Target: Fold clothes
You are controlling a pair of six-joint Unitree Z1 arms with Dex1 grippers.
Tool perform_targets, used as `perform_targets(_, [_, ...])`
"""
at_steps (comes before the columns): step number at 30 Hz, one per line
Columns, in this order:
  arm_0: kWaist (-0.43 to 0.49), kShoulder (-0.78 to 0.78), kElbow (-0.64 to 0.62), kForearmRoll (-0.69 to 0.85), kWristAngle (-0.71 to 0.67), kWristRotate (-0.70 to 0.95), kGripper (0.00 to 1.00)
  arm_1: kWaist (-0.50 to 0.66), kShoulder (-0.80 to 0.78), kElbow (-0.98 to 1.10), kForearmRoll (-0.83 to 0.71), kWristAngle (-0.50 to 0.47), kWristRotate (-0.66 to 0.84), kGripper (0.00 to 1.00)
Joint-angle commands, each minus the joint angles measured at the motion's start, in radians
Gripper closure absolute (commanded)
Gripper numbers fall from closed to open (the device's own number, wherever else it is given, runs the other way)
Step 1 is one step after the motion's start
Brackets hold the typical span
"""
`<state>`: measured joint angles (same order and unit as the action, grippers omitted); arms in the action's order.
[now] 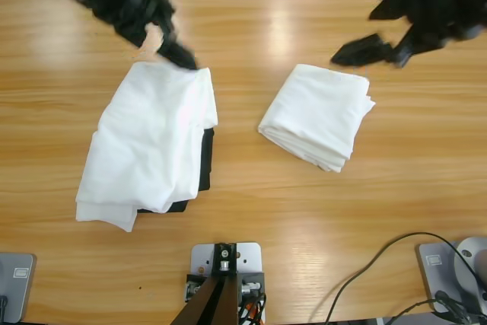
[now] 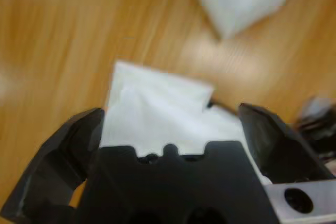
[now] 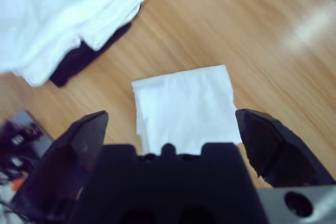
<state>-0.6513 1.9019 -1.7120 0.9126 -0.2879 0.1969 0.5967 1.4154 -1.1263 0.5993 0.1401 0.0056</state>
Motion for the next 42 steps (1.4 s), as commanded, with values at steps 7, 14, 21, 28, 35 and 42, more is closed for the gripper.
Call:
perform_targets(7, [-0.03,0.611,-0.756,0.343,-0.51,-0.685,0.036,-0.339,-0.162,0.656,-0.402,0.181,0.987,0.087])
perform_targets(14, [0.045,0.833,-1.068,0.689,-0.498,-0.481,0.099,-0.433,-0.063,0.807,-0.626,0.207,1.06,0.087])
perform_targets(21, [0.061,0.893,-1.186,0.692,-0.511,-0.493,0.101,-0.434,0.196,0.887,-0.942,0.233,1.099,0.087])
perform_targets(28, [0.05,0.962,-1.302,0.689,-0.521,-0.51,0.298,-0.436,0.204,0.909,-0.957,0.253,1.1,0.092])
perform_targets(35, [-0.011,1.038,-1.489,0.661,-0.571,-0.568,0.136,-0.436,0.22,0.907,-0.957,0.259,1.093,0.092])
perform_targets(42, [-0.01,1.051,-1.504,0.561,-0.617,-0.588,0.073,-0.436,0.232,0.905,-0.957,0.266,1.088,0.092])
